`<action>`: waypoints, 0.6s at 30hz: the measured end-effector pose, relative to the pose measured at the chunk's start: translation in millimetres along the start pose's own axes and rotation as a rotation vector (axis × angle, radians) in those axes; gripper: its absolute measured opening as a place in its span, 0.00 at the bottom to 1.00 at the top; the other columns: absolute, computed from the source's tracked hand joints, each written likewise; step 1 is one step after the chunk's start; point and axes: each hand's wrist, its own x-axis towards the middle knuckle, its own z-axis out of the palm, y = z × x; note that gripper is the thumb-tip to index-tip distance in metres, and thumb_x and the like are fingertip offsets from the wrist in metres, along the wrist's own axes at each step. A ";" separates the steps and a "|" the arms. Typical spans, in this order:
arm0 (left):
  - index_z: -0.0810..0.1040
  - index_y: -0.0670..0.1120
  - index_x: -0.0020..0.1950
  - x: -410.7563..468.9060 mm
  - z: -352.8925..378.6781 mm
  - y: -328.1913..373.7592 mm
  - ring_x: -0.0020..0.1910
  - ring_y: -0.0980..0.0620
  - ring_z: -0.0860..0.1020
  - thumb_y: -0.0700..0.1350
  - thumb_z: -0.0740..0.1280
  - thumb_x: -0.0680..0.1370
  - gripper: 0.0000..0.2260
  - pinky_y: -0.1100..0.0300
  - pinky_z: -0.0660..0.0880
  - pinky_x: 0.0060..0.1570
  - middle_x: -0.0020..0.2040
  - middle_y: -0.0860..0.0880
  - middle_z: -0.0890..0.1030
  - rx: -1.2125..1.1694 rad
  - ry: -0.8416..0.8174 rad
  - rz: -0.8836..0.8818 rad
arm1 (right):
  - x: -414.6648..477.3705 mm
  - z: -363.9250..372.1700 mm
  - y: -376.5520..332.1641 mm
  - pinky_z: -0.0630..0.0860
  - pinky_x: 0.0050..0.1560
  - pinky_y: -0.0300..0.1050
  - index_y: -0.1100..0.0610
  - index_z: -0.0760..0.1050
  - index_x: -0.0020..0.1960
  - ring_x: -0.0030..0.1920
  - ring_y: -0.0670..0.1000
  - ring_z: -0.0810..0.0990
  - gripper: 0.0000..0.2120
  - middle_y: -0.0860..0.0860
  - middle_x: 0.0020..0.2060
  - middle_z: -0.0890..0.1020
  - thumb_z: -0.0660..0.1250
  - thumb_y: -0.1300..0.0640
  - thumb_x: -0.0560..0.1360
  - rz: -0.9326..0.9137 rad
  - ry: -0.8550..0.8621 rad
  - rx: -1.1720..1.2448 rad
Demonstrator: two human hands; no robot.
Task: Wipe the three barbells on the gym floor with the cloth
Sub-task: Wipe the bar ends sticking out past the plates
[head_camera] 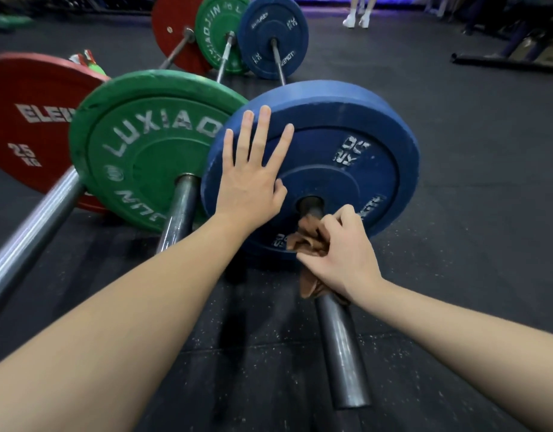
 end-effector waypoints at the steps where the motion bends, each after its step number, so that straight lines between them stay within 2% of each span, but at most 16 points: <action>1: 0.49 0.49 0.85 0.1 0.5 0.9 0.82 0.34 0.46 0.49 0.64 0.76 0.40 0.34 0.49 0.78 0.83 0.36 0.46 -0.001 -0.003 -0.006 | -14.5 -3.6 -3.1 0.72 0.41 0.48 0.53 0.63 0.39 0.47 0.53 0.68 0.22 0.49 0.46 0.64 0.65 0.36 0.64 -0.031 0.003 -0.003; 5: 0.47 0.49 0.85 -0.9 4.3 1.8 0.82 0.34 0.46 0.49 0.64 0.77 0.40 0.33 0.48 0.78 0.83 0.36 0.46 0.001 0.014 -0.016 | -39.4 -10.5 -6.1 0.74 0.46 0.48 0.54 0.65 0.39 0.50 0.52 0.69 0.19 0.48 0.46 0.65 0.67 0.40 0.65 0.003 0.019 0.097; 8: 0.48 0.50 0.85 -1.3 2.6 2.2 0.82 0.35 0.46 0.50 0.64 0.77 0.40 0.32 0.49 0.77 0.83 0.37 0.46 0.003 0.008 -0.030 | -23.1 -1.5 -5.5 0.73 0.49 0.48 0.53 0.66 0.40 0.51 0.52 0.68 0.20 0.49 0.47 0.66 0.68 0.38 0.66 -0.006 0.010 0.053; 11: 0.49 0.53 0.85 -1.8 0.1 -2.2 0.83 0.37 0.46 0.52 0.63 0.77 0.39 0.29 0.52 0.74 0.84 0.39 0.46 -0.003 -0.012 -0.027 | 6.9 13.2 -5.1 0.71 0.54 0.47 0.54 0.69 0.42 0.53 0.52 0.67 0.20 0.49 0.52 0.67 0.69 0.39 0.66 0.039 0.028 0.053; 14: 0.50 0.53 0.84 -3.1 -2.1 -9.7 0.83 0.38 0.46 0.53 0.63 0.77 0.38 0.27 0.54 0.72 0.84 0.40 0.46 -0.019 -0.019 0.000 | 32.7 24.0 0.7 0.70 0.59 0.45 0.56 0.73 0.46 0.59 0.52 0.69 0.17 0.49 0.58 0.69 0.74 0.45 0.68 0.083 0.014 0.139; 16: 0.51 0.53 0.84 -4.3 -3.4 -9.8 0.82 0.37 0.46 0.55 0.63 0.77 0.38 0.26 0.54 0.72 0.84 0.40 0.46 -0.032 -0.027 0.002 | 37.1 26.9 5.1 0.72 0.58 0.47 0.56 0.75 0.49 0.59 0.51 0.72 0.15 0.48 0.57 0.72 0.73 0.48 0.69 0.092 -0.004 0.231; 18: 0.50 0.52 0.85 -4.0 -3.7 -6.2 0.82 0.34 0.45 0.57 0.63 0.78 0.38 0.25 0.53 0.72 0.84 0.39 0.46 -0.038 -0.038 -0.004 | 32.0 23.7 5.1 0.72 0.54 0.45 0.54 0.75 0.52 0.55 0.47 0.74 0.14 0.47 0.54 0.73 0.73 0.52 0.69 0.104 -0.006 0.314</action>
